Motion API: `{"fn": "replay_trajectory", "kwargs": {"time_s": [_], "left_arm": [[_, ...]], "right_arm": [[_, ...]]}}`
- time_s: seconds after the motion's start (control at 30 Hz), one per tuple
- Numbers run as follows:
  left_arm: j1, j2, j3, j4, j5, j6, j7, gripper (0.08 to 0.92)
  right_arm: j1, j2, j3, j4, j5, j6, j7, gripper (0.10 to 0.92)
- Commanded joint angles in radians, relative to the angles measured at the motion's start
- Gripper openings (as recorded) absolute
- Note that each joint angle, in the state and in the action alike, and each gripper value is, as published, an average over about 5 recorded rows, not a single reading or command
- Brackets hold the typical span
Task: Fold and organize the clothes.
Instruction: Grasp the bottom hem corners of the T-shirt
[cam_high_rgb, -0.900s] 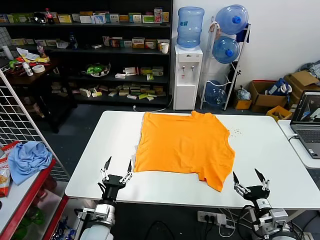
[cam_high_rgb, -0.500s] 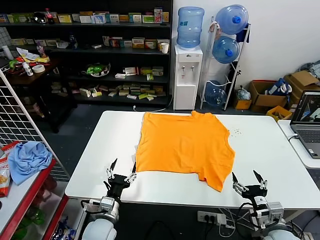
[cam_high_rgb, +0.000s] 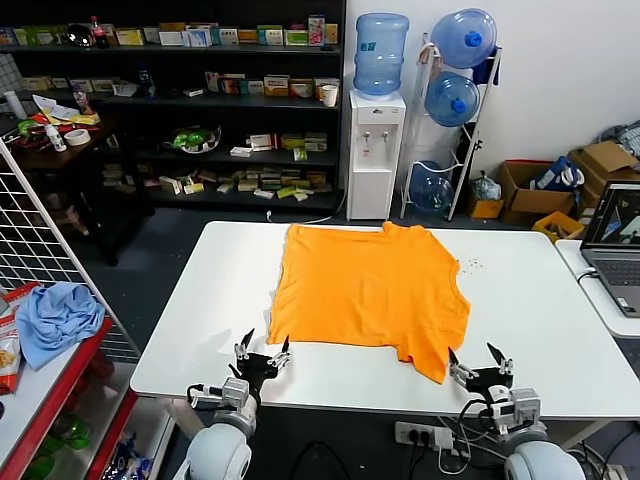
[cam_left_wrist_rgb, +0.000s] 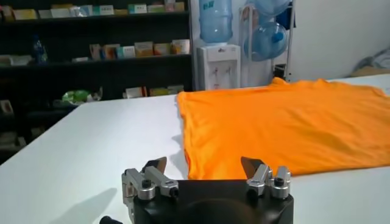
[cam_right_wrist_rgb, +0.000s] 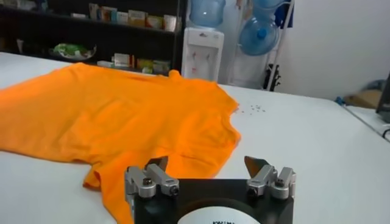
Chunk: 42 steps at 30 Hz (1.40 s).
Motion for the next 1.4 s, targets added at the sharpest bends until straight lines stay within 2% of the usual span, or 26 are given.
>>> {"fn": "replay_trajectory", "kwargs": {"time_s": [0.03,0.23,0.33,0.63,0.93,1.03,1.17,1.3,1.4], "left_arm": [[-0.042,0.011,0.043,0.026,-0.065,0.061,-0.019,0.823],[-0.038,0.016,0.045,0.025,-0.068,0.064,-0.024,0.816],[-0.035,0.021,0.044,0.022,-0.072,0.064,-0.026,0.772],[-0.038,0.027,0.047,0.026,-0.075,0.063,-0.026,0.516],[-0.022,0.037,0.039,0.009,-0.069,0.052,-0.025,0.256],[-0.017,0.036,0.040,0.004,-0.067,0.049,-0.024,0.169],[-0.019,0.032,0.041,0.015,-0.064,0.041,-0.024,0.094],[-0.023,0.031,0.035,0.022,-0.062,0.036,-0.020,0.089],[-0.026,0.028,0.029,0.029,-0.055,0.034,-0.017,0.122]], "right_arm": [[0.021,-0.005,-0.027,-0.044,0.004,-0.019,0.005,0.823],[0.045,0.006,-0.056,-0.086,-0.003,-0.002,0.000,0.815],[0.050,0.013,-0.069,-0.099,-0.009,0.008,-0.003,0.765],[0.064,0.032,-0.085,-0.129,-0.020,0.026,0.005,0.500],[0.048,0.031,-0.092,-0.096,-0.040,0.020,0.028,0.214],[0.041,0.030,-0.093,-0.087,-0.048,0.015,0.035,0.145],[0.036,0.030,-0.091,-0.086,-0.056,0.012,0.038,0.124],[0.031,0.030,-0.089,-0.086,-0.059,0.012,0.040,0.124],[0.029,0.031,-0.088,-0.086,-0.061,0.014,0.041,0.124]]}}
